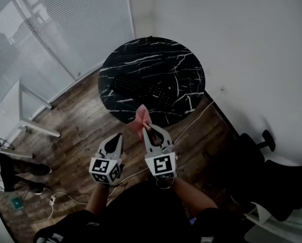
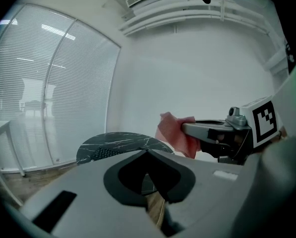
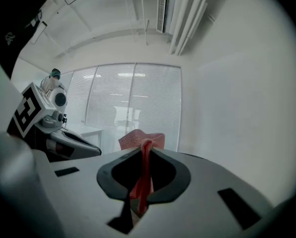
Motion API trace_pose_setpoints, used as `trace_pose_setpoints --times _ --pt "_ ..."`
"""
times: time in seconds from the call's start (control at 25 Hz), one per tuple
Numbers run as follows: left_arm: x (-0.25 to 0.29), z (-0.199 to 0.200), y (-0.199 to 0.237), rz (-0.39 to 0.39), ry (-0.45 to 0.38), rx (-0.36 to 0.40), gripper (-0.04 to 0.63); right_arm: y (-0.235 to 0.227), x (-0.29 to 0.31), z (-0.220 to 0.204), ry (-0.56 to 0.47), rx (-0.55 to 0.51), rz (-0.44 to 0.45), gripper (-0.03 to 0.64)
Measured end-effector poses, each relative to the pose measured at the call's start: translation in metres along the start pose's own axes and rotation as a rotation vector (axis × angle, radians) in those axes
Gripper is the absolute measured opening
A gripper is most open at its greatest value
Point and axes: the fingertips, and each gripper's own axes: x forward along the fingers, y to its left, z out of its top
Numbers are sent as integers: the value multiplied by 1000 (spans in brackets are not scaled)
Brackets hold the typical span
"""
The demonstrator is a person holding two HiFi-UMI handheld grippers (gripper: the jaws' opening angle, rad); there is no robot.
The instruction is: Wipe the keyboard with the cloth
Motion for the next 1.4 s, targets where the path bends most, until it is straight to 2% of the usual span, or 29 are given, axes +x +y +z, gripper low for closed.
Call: trace_pose_setpoints --times 0.28,0.52,0.72,0.92,1.2,1.4 --pt "100 30 27 -12 61 -5 0 -89 68 -6 44 16 -28 12" --pt "187 29 32 -39 143 -30 0 -156 113 -33 94 69 -42 12" --pt "239 25 42 -31 192 -40 0 -200 144 -60 160 55 -36 12" --pt "270 8 49 -61 247 -46 0 -229 166 -96 261 68 -40 12" --pt "311 -28 67 -132 329 -63 0 -254 183 -168 422 113 -101 12" --pt "335 -55 79 -204 414 -37 0 -259 183 -218 527 197 -166 12"
